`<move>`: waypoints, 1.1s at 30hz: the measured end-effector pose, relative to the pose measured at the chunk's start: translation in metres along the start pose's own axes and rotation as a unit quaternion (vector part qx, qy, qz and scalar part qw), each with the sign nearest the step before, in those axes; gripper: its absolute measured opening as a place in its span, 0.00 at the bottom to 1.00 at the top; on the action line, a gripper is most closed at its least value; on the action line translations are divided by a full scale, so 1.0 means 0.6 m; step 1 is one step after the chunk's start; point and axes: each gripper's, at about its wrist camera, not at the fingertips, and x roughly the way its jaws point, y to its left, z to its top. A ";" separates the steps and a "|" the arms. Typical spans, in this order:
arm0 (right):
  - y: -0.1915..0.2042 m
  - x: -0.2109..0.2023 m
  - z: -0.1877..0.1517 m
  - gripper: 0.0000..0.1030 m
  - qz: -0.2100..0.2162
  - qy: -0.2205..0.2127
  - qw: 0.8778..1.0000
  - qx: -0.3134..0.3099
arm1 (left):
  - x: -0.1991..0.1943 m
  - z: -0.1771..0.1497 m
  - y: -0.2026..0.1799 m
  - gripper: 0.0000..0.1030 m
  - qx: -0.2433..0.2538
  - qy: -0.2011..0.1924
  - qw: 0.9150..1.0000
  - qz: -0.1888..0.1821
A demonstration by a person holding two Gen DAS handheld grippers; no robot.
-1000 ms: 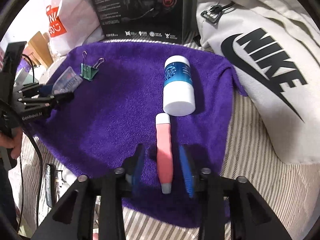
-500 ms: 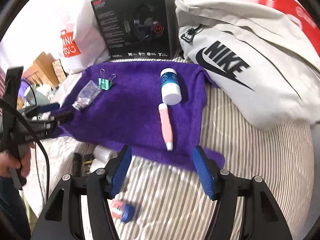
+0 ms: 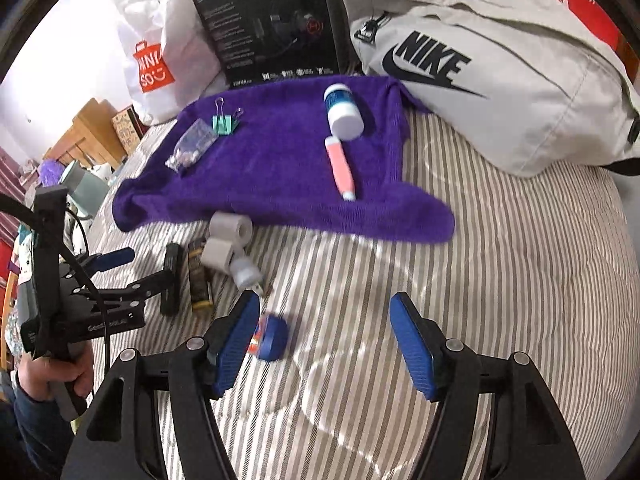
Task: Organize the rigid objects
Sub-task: 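Grasp the black cylindrical tube with the left tool, then grasp the Vaseline jar with the right tool while the left tool holds the black tube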
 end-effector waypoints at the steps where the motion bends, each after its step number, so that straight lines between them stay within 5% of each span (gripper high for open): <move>1: 0.000 0.002 -0.003 0.65 0.000 0.003 1.000 0.000 | 0.005 -0.003 -0.003 0.84 0.000 0.002 1.000 0.001; 11: 0.005 0.016 -0.023 0.65 -0.003 0.019 1.000 -0.013 | 0.014 -0.023 0.006 0.82 0.002 -0.005 1.000 0.012; 21: 0.031 0.037 -0.041 0.65 0.008 0.032 0.998 -0.044 | 0.008 -0.012 -0.012 0.27 0.031 -0.025 0.999 -0.015; 33: 0.077 0.086 -0.053 0.58 0.002 0.036 0.998 -0.045 | 0.011 -0.007 -0.016 0.24 0.039 -0.021 0.999 -0.017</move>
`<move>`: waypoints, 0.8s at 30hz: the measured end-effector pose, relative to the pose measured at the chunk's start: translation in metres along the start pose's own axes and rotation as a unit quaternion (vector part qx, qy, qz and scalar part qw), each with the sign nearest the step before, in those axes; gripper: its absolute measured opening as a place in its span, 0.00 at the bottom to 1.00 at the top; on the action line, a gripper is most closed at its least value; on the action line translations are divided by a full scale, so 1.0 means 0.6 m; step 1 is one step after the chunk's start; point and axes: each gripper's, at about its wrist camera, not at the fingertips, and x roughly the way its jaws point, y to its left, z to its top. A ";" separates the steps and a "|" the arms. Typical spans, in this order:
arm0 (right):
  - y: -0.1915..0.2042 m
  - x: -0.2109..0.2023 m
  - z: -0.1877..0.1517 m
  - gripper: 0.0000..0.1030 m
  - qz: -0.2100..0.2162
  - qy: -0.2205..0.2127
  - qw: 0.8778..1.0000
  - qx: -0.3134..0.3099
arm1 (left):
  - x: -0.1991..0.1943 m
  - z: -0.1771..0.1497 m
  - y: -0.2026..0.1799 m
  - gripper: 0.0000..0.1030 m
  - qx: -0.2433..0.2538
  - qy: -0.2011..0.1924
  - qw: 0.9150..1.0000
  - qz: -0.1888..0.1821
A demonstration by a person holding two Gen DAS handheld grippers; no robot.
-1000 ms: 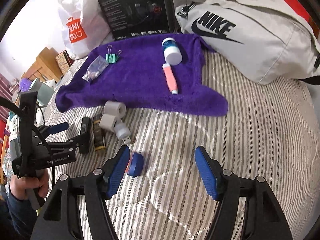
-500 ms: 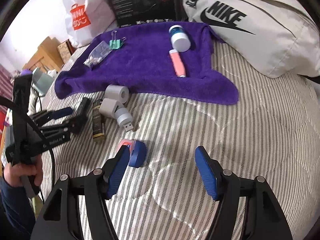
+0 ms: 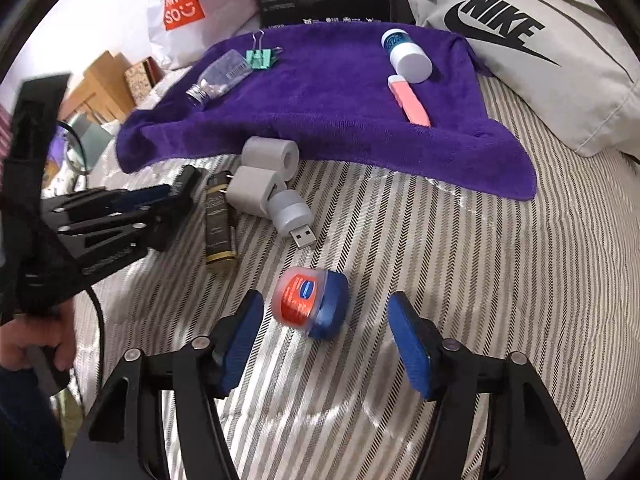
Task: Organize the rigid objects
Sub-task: 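Grasp the Vaseline jar with the right tool while the left tool holds the black tube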
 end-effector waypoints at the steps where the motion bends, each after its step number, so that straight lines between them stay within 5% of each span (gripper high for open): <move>1: 0.004 0.004 -0.001 0.54 -0.005 -0.001 1.000 -0.003 | 0.000 0.000 0.000 0.24 0.000 0.000 1.000 0.000; 5: 0.025 0.012 -0.007 0.50 -0.045 -0.015 0.998 -0.035 | -0.001 -0.001 0.000 0.24 0.000 -0.002 1.000 -0.002; 9: 0.005 0.005 -0.007 0.36 -0.043 -0.008 0.999 -0.030 | -0.002 -0.002 0.003 0.24 0.002 -0.003 1.000 -0.007; 18: 0.004 0.006 -0.007 0.36 -0.056 -0.019 0.998 -0.035 | -0.001 -0.003 0.002 0.24 0.002 -0.003 1.000 -0.001; 24: -0.020 -0.002 -0.001 0.35 -0.015 -0.013 1.000 -0.008 | -0.002 -0.003 0.014 0.23 -0.004 0.003 1.000 -0.022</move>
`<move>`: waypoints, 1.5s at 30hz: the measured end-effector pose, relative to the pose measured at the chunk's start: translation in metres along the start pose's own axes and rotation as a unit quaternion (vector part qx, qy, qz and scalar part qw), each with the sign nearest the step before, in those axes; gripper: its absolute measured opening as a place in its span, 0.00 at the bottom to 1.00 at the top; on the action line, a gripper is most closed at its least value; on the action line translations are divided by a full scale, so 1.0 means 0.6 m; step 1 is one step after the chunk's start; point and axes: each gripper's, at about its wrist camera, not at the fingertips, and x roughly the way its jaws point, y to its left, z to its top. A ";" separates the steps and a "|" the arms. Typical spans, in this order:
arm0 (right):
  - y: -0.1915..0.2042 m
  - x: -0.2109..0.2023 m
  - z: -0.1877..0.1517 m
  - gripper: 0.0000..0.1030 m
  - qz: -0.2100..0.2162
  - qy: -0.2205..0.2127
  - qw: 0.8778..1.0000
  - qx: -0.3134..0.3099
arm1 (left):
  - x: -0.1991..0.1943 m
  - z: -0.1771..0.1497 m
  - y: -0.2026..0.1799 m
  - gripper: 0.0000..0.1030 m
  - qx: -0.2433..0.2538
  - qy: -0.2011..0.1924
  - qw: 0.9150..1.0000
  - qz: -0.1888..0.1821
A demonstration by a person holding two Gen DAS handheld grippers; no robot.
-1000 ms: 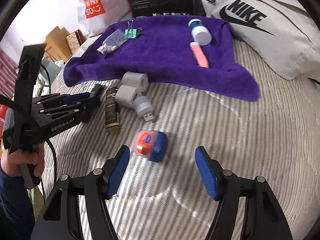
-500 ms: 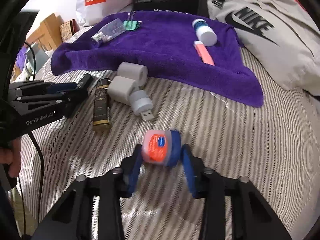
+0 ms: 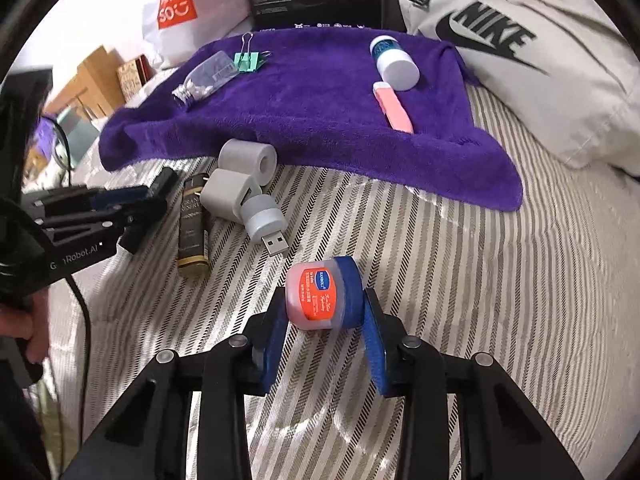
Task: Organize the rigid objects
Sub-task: 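Grasp the Vaseline jar with the right tool while the left tool holds the black tube, then set the black tube on the towel with the left tool while the right tool sets the Vaseline jar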
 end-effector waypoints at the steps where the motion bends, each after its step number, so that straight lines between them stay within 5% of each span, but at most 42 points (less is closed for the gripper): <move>1: -0.003 -0.004 0.000 0.35 0.004 -0.001 1.000 0.002 | -0.003 -0.002 0.005 0.22 -0.004 0.001 1.000 -0.007; 22: -0.033 -0.046 0.025 0.35 0.020 -0.021 1.000 0.008 | -0.046 0.005 0.041 0.22 -0.019 -0.011 1.000 -0.014; 45: -0.041 -0.024 0.160 0.35 0.042 -0.048 0.998 -0.005 | -0.043 0.135 0.066 0.22 0.003 -0.048 0.999 -0.004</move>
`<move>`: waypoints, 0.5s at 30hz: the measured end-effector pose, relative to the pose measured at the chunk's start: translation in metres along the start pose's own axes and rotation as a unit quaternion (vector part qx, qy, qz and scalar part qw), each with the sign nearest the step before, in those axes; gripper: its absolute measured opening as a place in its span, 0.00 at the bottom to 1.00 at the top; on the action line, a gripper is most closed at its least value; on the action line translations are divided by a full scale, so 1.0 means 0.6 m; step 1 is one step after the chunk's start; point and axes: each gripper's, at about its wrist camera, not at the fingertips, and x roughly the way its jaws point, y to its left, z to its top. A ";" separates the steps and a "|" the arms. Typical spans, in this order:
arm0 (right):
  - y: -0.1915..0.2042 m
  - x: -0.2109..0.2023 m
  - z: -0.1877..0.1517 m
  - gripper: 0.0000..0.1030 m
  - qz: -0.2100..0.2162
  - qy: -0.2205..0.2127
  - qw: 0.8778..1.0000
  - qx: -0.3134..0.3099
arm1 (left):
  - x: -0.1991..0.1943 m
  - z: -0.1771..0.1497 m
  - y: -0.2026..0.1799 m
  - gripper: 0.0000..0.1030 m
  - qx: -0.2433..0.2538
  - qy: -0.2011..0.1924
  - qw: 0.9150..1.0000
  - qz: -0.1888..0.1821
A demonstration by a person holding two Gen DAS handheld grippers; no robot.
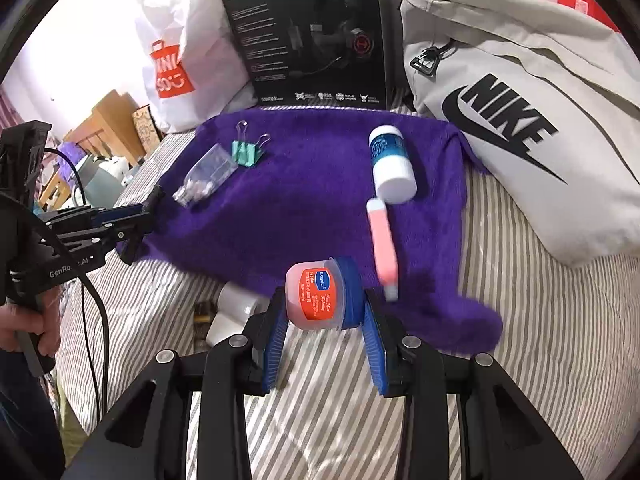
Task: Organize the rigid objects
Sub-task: 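Set the black tube on the towel with the left tool while the right tool sets the Vaseline jar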
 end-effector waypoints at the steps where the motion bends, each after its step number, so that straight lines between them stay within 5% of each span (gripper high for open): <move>1: -0.001 0.007 0.007 0.35 0.000 0.002 1.000 -0.001 | 0.006 0.006 0.000 0.22 0.001 0.002 1.000 -0.002; 15: -0.011 0.107 0.048 0.35 -0.006 0.046 0.999 -0.022 | 0.113 0.047 -0.011 0.22 0.021 0.044 0.999 -0.012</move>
